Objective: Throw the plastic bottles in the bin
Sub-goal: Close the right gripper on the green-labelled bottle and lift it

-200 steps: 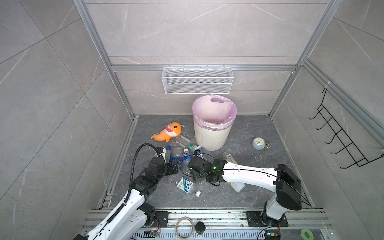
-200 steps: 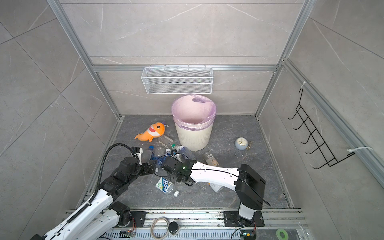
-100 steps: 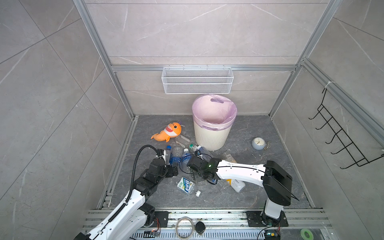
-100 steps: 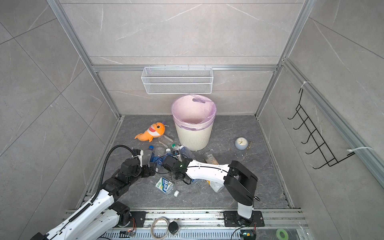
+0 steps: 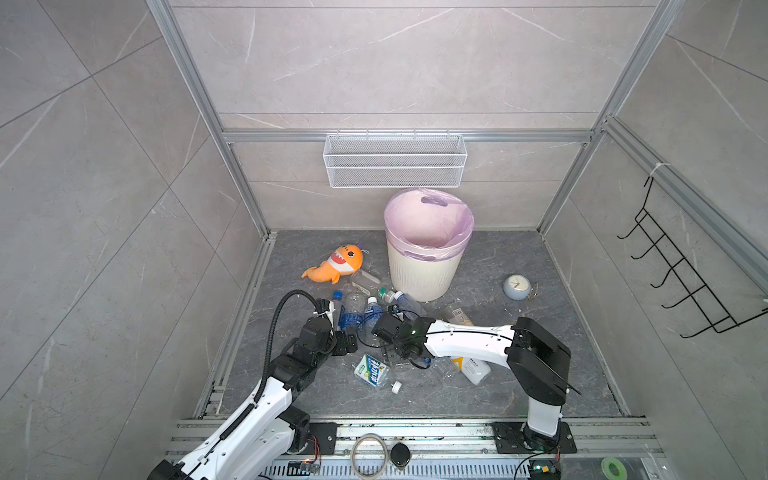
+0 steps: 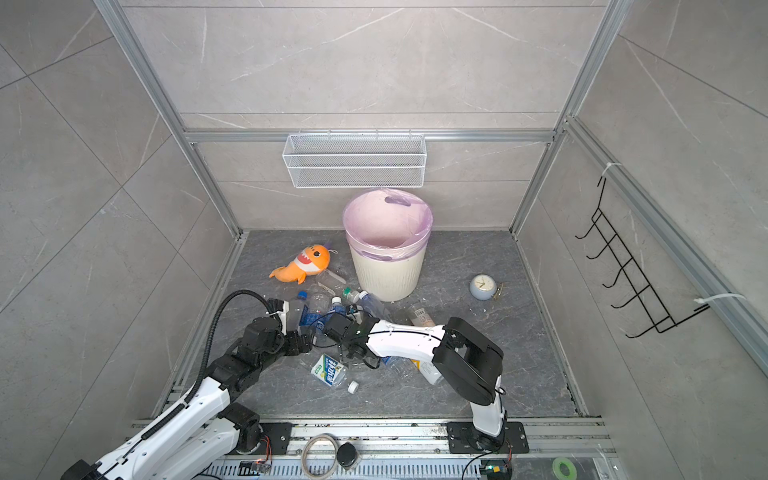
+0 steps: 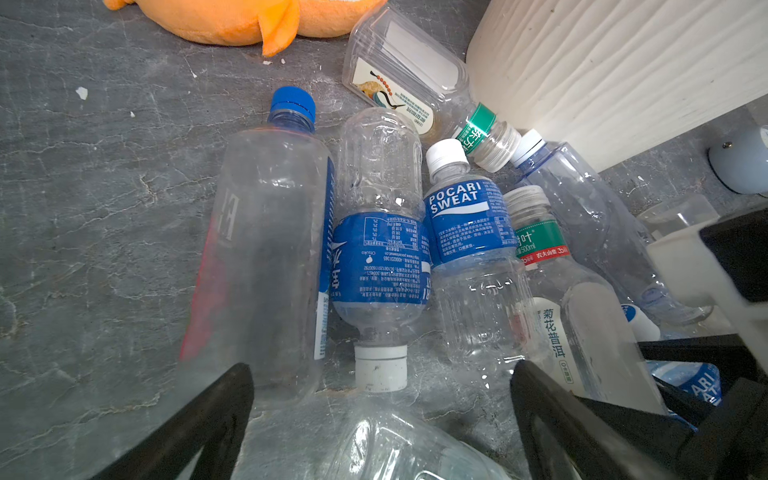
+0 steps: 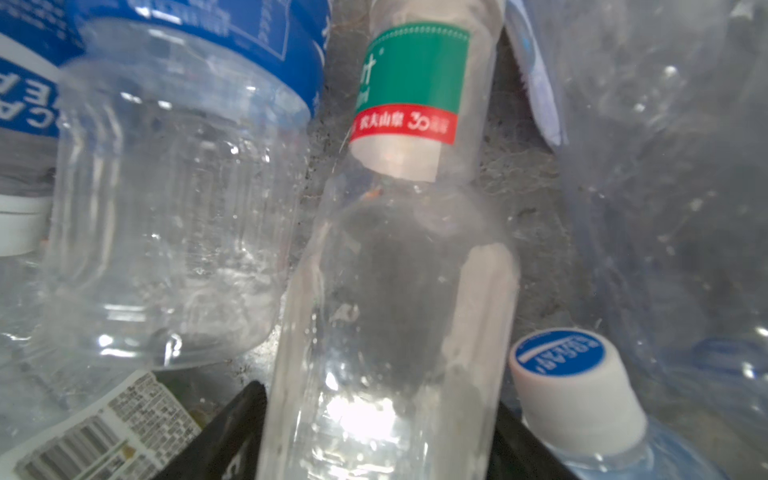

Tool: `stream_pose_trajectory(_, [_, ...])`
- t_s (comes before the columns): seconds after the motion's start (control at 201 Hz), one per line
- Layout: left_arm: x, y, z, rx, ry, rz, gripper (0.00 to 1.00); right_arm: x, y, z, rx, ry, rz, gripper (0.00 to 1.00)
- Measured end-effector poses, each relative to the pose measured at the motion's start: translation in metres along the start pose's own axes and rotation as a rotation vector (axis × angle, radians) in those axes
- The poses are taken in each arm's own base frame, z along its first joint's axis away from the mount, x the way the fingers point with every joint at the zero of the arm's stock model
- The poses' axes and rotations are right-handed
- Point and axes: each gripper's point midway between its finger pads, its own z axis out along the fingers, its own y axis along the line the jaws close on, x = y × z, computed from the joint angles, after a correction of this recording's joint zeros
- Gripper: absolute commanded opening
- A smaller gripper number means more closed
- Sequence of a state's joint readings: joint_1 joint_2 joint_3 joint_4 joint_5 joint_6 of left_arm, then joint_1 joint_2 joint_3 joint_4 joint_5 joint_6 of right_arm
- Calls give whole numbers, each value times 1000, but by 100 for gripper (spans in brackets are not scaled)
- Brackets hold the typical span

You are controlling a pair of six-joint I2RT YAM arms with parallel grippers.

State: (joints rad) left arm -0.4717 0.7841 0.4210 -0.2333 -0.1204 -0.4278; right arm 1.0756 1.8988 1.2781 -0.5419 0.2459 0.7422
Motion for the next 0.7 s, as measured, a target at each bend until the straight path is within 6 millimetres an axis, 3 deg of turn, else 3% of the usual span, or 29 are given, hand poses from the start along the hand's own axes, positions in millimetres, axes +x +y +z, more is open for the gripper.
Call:
stream_pose_trajectory(0.393, [3,1,3,-5,13,1,98,-1,-2,3,-14,-29,23,56])
stream_pose_trajectory(0.552, [4,-1,3,2,19,1,98,2,-16,-12,-17,-75,29,53])
stream_pose_trajectory(0.697, [6,-1,4,8,31,2,99,-4,-15,-35,-69,-170,22,50])
